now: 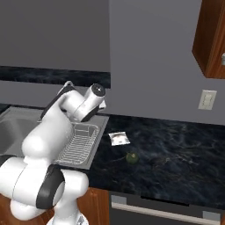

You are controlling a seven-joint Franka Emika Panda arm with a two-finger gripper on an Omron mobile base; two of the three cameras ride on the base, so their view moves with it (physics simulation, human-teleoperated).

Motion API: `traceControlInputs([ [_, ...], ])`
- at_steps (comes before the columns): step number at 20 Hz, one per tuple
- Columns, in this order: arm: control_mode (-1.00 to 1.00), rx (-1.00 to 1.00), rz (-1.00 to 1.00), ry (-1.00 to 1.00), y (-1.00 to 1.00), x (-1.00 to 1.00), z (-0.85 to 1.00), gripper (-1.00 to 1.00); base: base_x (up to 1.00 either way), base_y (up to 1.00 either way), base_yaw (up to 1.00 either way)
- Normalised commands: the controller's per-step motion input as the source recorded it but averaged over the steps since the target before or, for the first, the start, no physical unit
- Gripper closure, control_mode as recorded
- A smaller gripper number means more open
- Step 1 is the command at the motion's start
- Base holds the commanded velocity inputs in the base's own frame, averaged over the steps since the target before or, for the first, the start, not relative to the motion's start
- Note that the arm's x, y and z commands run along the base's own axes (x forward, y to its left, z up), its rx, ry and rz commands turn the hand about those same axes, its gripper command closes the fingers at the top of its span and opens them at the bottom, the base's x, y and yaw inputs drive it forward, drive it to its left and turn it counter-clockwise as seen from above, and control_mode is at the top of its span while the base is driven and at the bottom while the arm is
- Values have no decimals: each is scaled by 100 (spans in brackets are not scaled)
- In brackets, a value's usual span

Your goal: Turn on the sink faucet. Then move the squash from the counter to the sink. Turn off the sink. Move the vegetable from the sink to the pot next to the stove. Finally move the pot to the front left burner.

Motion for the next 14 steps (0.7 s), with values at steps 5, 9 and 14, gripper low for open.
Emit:
traceControlInputs([
  [5,-100,0,15,-2,7,20,-27,-100,0,0,0],
  [9,-100,0,20,-2,2,33,-24,-100,0,0,0],
  [14,-100,0,2,0,2,15,-11,-100,0,0,0],
])
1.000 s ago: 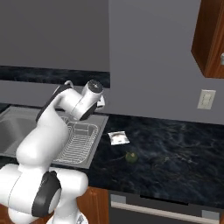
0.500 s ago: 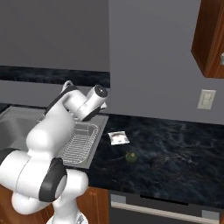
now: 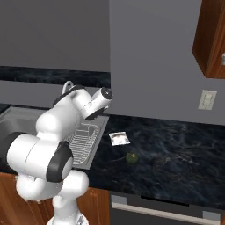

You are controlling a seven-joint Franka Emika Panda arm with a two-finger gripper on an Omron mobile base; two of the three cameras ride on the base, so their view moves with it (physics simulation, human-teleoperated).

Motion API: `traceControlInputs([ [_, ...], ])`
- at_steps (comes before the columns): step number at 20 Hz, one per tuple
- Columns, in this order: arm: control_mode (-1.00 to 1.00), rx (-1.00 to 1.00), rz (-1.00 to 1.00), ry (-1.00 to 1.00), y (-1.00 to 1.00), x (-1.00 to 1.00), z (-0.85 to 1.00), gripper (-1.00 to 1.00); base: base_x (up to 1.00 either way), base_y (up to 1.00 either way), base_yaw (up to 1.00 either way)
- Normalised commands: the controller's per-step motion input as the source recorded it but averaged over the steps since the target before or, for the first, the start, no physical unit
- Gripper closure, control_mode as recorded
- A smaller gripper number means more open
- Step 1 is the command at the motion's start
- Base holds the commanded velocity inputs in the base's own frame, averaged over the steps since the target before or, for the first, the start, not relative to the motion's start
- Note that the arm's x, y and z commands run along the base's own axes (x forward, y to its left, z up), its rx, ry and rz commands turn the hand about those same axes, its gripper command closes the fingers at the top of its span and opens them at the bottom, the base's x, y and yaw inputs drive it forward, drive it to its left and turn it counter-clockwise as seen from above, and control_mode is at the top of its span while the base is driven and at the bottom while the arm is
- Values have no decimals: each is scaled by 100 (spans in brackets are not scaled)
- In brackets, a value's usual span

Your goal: Turn on the sink faucet. Then move the squash from the counter to the sink. Turn off the sink. Move the vegetable from the sink to the pot next to the stove. Finally move the pot to the front left burner.

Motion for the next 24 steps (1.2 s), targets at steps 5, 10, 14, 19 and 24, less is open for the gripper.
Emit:
traceControlInputs([
  [5,-100,1,7,-4,0,23,-2,-100,0,0,0],
  [10,-100,2,2,-10,6,14,-2,-100,0,0,0],
  [14,-100,6,6,-19,11,27,0,-100,0,0,0],
  [19,-100,2,4,-10,18,25,-8,-100,0,0,0],
  [24,-100,0,1,-1,16,24,-14,-100,0,0,0],
])
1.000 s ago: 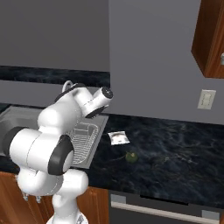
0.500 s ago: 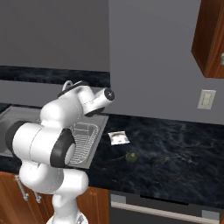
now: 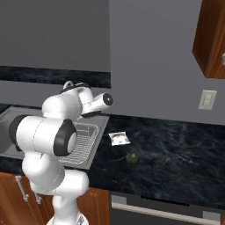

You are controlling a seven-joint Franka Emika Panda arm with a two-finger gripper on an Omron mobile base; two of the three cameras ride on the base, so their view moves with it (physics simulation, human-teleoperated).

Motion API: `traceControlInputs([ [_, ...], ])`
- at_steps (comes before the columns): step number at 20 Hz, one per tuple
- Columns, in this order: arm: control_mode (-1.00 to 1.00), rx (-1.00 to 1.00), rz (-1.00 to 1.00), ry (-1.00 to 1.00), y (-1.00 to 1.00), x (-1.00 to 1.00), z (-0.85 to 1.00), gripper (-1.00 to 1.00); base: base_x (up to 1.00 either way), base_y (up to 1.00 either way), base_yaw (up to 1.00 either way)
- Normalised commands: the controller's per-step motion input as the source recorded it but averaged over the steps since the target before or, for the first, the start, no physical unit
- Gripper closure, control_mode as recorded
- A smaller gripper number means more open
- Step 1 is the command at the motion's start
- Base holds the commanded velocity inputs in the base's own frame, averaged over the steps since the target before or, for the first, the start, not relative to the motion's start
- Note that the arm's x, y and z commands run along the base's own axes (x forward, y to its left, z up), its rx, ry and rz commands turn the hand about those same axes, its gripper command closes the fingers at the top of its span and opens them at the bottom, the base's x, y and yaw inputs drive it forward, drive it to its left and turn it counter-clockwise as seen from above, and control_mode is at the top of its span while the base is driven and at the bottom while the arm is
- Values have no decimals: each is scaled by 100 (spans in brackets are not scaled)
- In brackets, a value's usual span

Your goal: Turn on the sink faucet. Then move the squash from the counter to the sink. Turn off the sink. Move the vegetable from the sink to the pot next to the stove. Finally move the pot to the front left burner.

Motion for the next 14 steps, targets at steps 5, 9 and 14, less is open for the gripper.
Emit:
traceControlInputs([
  [5,-100,0,1,0,15,45,-24,-100,0,0,0],
  [9,-100,4,7,-2,5,49,-28,-100,0,0,0],
  [14,-100,8,11,-5,0,49,-25,-100,0,0,0],
])
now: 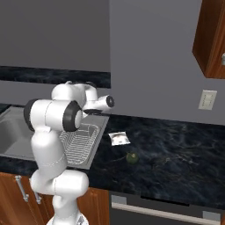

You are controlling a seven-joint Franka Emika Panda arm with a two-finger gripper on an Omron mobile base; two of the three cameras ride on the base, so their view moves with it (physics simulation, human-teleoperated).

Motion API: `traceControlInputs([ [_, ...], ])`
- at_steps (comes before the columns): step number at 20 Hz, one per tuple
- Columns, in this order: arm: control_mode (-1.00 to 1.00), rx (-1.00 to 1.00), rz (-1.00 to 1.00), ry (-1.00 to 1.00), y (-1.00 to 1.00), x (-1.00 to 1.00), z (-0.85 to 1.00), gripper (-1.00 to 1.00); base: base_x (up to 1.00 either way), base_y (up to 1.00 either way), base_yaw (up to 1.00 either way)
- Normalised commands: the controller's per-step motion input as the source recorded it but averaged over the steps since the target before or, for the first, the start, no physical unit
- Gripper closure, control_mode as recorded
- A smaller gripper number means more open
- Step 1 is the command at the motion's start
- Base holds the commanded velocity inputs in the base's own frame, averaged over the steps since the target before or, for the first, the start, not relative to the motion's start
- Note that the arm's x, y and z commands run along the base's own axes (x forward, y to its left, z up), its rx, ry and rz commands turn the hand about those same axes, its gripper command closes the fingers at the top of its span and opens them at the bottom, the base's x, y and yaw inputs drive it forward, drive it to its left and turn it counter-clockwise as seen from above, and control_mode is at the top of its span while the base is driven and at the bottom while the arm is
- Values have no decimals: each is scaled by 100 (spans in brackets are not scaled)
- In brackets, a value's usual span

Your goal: Turn on the sink faucet. Then move the squash from the counter to the sink. Turn off the sink. Move the vegetable from the sink to the pot next to the stove. Finally move the pot to the front left burner.

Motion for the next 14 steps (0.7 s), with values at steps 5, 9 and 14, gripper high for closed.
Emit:
traceControlInputs([
  [5,-100,7,10,-2,0,48,-16,-100,0,0,0],
  [9,-100,3,6,0,7,50,-8,-100,0,0,0],
  [14,-100,2,3,0,17,46,-8,-100,0,0,0],
])
